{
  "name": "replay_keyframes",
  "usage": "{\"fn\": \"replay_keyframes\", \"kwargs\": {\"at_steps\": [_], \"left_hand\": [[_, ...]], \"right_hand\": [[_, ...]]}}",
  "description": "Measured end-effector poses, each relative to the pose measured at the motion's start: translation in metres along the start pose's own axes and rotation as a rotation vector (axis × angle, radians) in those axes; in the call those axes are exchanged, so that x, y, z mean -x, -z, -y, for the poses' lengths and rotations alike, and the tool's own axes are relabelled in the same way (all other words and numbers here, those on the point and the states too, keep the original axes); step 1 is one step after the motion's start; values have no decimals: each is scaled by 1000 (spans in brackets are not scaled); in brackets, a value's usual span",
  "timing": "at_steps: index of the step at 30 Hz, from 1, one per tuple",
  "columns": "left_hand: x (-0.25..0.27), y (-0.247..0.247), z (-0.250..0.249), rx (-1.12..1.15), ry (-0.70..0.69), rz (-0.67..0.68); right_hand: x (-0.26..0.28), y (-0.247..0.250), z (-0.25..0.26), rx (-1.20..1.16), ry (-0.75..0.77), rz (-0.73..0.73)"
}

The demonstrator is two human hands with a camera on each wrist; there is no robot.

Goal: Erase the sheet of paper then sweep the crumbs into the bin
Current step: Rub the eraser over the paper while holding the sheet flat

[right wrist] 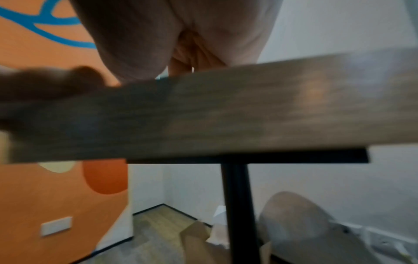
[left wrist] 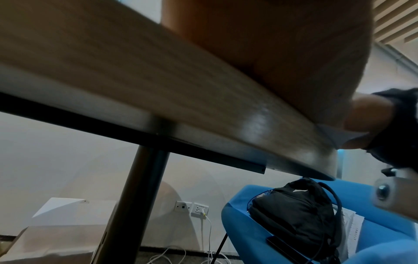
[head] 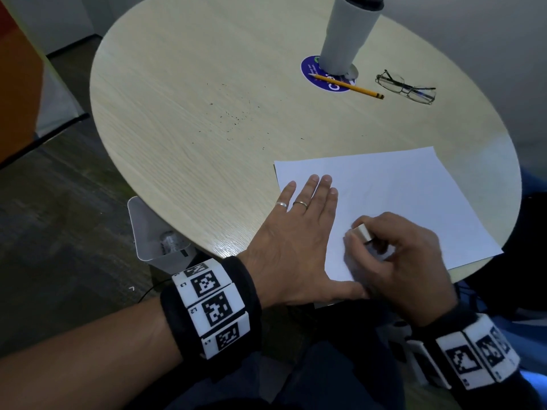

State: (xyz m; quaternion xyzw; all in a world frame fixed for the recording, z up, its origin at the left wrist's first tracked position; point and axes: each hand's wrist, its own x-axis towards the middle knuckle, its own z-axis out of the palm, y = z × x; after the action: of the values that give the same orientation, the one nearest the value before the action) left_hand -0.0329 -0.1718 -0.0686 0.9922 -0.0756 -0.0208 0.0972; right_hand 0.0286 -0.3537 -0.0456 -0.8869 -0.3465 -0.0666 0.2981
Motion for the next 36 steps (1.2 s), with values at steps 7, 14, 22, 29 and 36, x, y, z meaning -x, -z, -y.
{"fn": "replay_keyframes", "kwargs": {"at_steps": [7,14,22,29,36], "left_hand": [[0,-1,-1,-4,7,2],[1,0,1,5,-3,8],[0,1,3,-7,-6,22],[0,3,2,-18,-4,45],[-1,7,-3,1,10,60]], "right_hand": [[-3,9,-17,-7,-62,-54],[-1,-1,-5,-52,-43,-21],[-2,-9,9,-29,-13,8],[0,-12,12,19,-23,-6],[-7,1,-11,13,-135,-85]]}}
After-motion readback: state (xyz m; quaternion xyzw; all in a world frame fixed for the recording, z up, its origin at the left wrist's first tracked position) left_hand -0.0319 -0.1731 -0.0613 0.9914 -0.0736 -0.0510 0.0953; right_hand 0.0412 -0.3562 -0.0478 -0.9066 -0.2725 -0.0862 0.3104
